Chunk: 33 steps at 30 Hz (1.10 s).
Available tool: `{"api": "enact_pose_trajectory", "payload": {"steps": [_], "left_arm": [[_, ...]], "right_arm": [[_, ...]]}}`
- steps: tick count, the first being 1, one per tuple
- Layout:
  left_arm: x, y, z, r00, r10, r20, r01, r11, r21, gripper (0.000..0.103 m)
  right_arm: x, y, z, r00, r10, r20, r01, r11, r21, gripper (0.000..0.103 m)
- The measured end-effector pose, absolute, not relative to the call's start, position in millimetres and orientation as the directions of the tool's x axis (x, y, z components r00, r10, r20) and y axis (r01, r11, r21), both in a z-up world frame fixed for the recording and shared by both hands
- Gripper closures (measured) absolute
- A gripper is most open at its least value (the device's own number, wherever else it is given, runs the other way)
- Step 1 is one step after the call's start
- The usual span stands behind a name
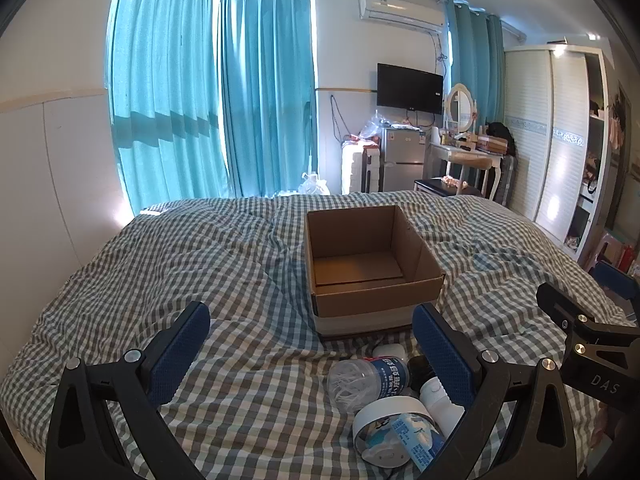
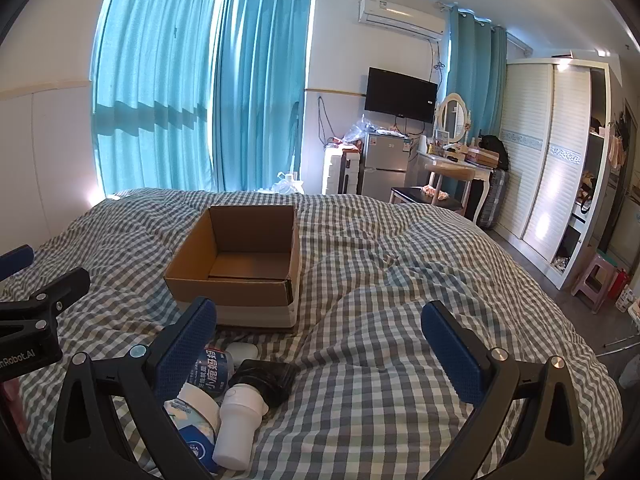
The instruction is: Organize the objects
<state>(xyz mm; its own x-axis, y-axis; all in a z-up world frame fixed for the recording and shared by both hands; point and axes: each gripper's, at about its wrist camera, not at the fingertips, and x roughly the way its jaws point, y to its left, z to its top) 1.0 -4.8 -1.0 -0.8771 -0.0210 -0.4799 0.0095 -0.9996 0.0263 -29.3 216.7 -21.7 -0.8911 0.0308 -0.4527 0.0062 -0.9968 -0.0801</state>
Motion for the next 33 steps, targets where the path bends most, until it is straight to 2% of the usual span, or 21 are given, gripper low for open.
{"api": "enact_pose_trajectory", "payload": {"steps": [33], "left_arm": [[-0.6,-6.4,0.5,-0.872,-0.027,-0.489,0.016,-1.0,0.027,0.0]], "right_arm": [[-30.8,209.4,-24.6,-0.885,0.025,-0.465,0.021,-0.995,-0.094,0.0]]}}
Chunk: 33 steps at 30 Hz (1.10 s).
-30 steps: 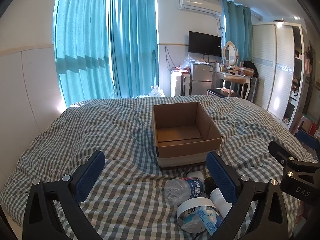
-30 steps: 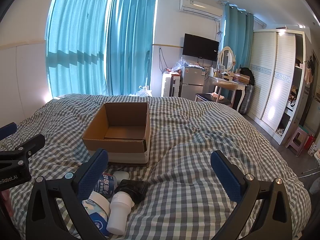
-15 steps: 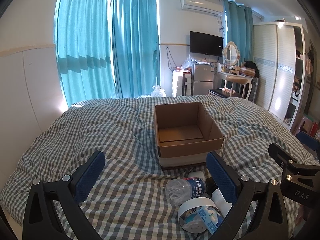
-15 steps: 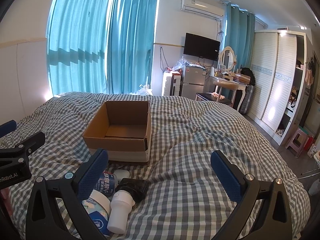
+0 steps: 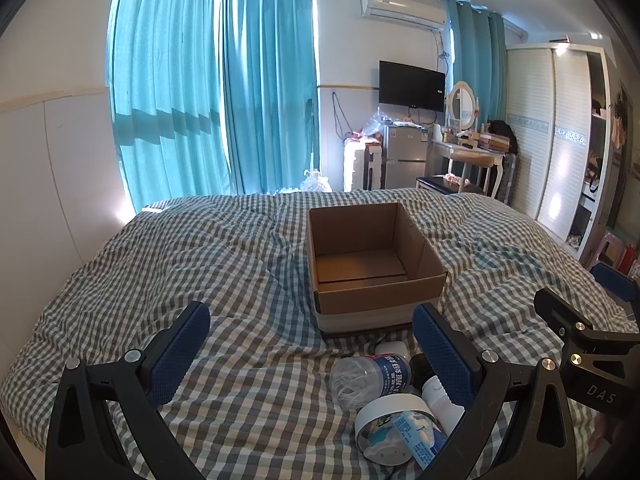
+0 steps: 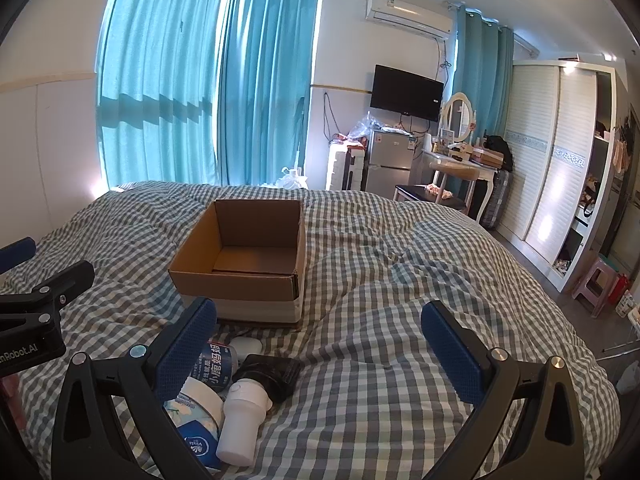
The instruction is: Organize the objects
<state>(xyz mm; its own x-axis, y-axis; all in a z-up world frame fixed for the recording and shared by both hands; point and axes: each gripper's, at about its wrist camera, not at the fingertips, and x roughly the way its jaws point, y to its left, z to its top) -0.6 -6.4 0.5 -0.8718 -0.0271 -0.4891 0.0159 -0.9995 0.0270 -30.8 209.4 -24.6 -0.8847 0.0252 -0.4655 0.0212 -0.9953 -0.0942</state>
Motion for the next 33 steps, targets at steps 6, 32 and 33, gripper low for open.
{"api": "enact_pose_trajectory", "payload": {"steps": [6,32,33], "left_arm": [[-0.9,-5.8,1.2,-0.872,-0.026,-0.489,0.013,-0.999,0.031,0.0],[0.0,-4.0,-0.4,-0.872,-0.027,-0.488,0.009,-0.999,0.039,0.0],[0.0,-3.9,-0.4,-0.873,-0.027,-0.488,0.01,-0.999,0.039,0.0]], "right_arm": [[-31.2,209.8,-25.1,-0.884,0.024,-0.466,0.023,-0.995,-0.094,0.0],[-30.4,210.2,-23.6,-0.885,0.03,-0.464,0.019,-0.995,-0.102,0.0],[-30.2,210.4,-23.4,-0.885,0.03,-0.464,0.02,-0.995,-0.102,0.0]]}}
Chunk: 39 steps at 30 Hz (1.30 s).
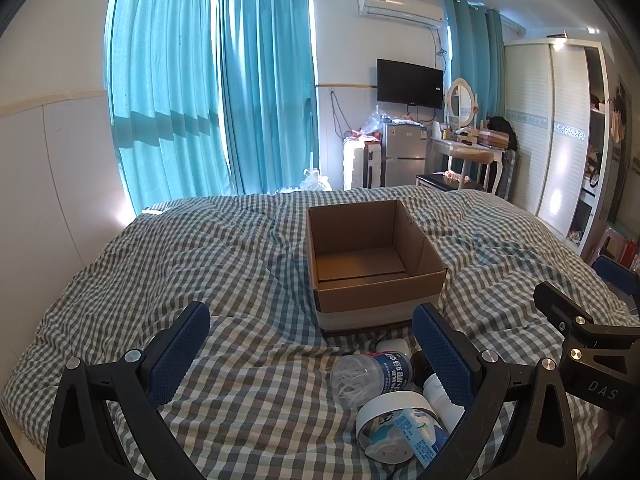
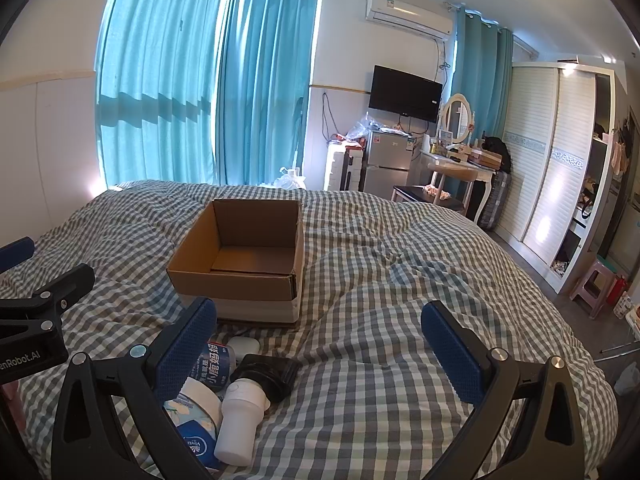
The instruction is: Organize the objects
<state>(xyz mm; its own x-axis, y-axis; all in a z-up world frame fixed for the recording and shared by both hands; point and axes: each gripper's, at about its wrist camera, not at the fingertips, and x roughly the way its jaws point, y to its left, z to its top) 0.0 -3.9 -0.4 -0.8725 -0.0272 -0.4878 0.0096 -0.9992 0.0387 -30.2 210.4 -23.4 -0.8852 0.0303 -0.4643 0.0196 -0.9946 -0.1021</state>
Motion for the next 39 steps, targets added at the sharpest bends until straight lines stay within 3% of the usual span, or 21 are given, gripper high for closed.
{"api": "enact_pose_trajectory", "payload": {"steps": [32,39], "left_arm": [[2.4,-1.5,-4.4,-0.868,-0.029,-0.496,0.005,-0.999,0.048,0.0],[-10.0,-0.7,-21.4,-0.823,-0.04,-0.566,0.01,-0.998,0.055,0.0]], "right_arm": [[-25.0,205.4,-19.8,-0.892,0.029,-0.45,0.028,-0.993,-0.118,0.0],[-29.0,204.7,-30.2,-0.875,0.023,-0.484,0.044,-0.991,-0.127,0.0]]}}
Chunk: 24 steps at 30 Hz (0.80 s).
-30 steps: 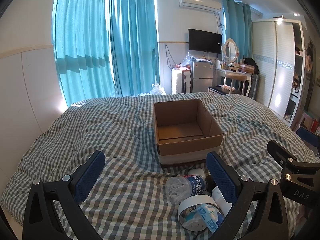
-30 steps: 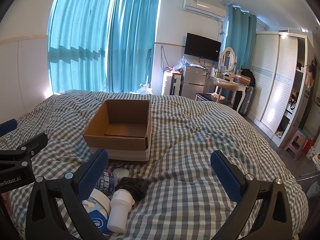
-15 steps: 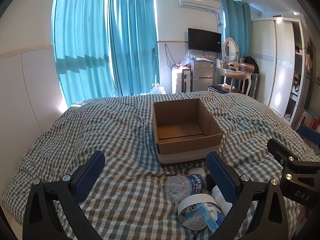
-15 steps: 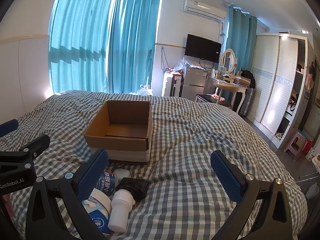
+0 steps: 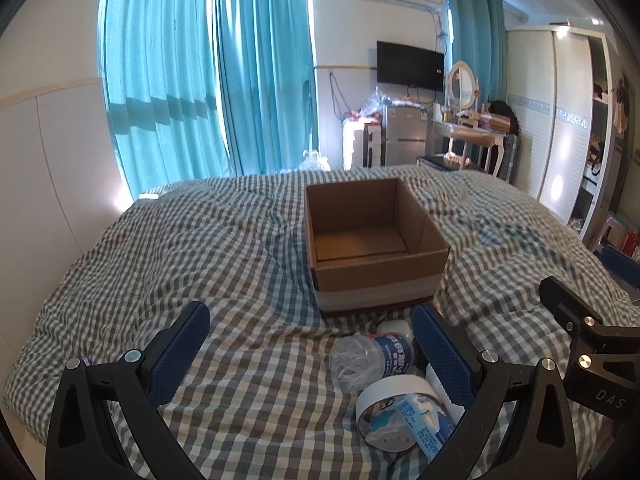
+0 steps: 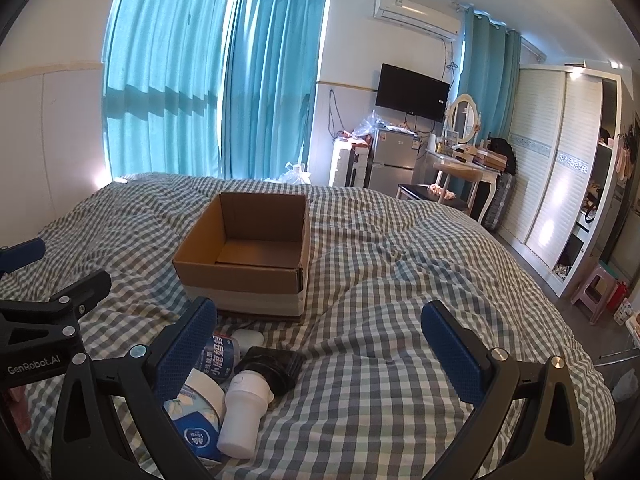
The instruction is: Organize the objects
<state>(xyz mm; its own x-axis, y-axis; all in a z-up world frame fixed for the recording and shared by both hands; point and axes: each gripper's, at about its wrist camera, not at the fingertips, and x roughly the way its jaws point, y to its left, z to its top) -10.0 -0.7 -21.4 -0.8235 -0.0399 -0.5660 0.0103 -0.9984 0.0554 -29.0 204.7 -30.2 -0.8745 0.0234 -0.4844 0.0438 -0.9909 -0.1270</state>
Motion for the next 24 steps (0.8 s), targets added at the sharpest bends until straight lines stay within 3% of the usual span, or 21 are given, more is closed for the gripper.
{"api": "enact_pose_trajectory", "payload": {"steps": [13,16,19,24], "left_arm": [[-20.4,27.3,-76.2,-0.674,0.057,-0.737,-0.114,-0.993,0.027,0.002],[-15.9,37.1,-86.2,-0.636,0.092,-0.766,-0.157,-0.988,0.011,0.01],[-12.7,47.6,-98.1,-0.592,0.128,-0.796,-0.202,-0.979,-0.007,0.024],[-10.9,60.8,-114.8,-0.519,0.244,-0.819,-0.276,-0.955,-0.109,0.058]], "right_arm": [[-52.6,215.1,-86.5,-0.79,0.07,-0.609,0.037,-0.986,-0.162,0.0],[-52.8,223.9,-87.1,-0.784,0.084,-0.615,0.015,-0.988,-0.154,0.0],[-51.9,229.5,-88.1,-0.778,0.089,-0.622,0.004,-0.989,-0.147,0.0],[-49.5,230.1,-87.7,-0.779,0.096,-0.62,-0.001,-0.988,-0.152,0.0]]}}
